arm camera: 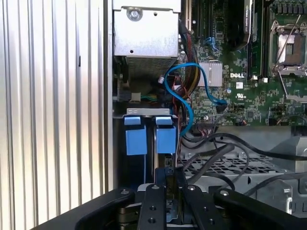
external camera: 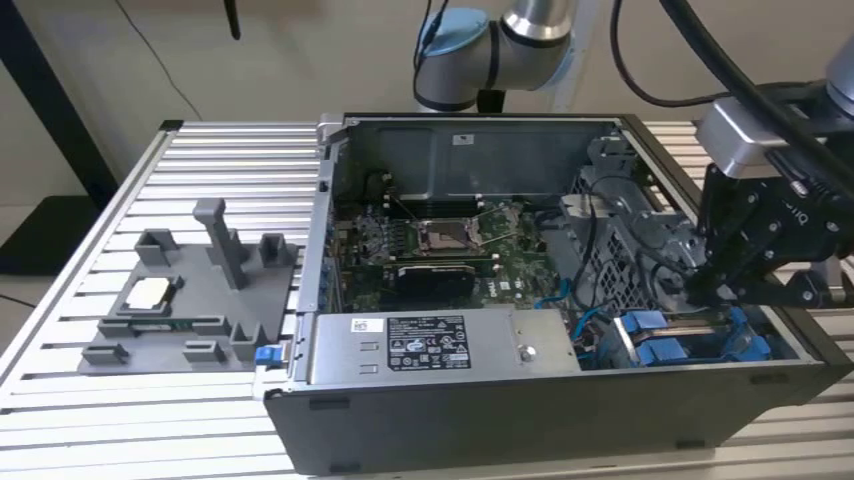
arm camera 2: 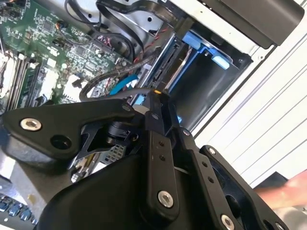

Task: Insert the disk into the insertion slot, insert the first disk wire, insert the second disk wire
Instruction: 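Insert the first disk wire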

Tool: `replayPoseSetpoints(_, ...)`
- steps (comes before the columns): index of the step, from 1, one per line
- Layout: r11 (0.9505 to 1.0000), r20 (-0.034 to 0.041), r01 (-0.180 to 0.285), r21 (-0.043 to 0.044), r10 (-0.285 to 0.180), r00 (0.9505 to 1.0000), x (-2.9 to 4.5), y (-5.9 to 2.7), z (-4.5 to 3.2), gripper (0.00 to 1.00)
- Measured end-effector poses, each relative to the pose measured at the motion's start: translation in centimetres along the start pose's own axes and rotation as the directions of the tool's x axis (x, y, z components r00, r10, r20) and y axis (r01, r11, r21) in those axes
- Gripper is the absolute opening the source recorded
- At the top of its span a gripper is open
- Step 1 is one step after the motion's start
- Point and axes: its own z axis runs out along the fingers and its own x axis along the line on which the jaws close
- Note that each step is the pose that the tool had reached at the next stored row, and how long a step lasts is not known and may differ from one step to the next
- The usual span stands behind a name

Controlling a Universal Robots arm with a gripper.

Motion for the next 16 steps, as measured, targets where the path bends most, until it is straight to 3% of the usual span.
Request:
replayPoseSetpoints(9, 0.9992, -0.0003, 0.004, 0.0391, -0.004, 1.0000, 0.07, -0.30, 0.73, 0.19)
replayPoseSetpoints(16, 0.9985, -0.0007, 0.018, 0.0526, -0.018, 0.9998, 0.00, -0.95, 1.40, 0.19)
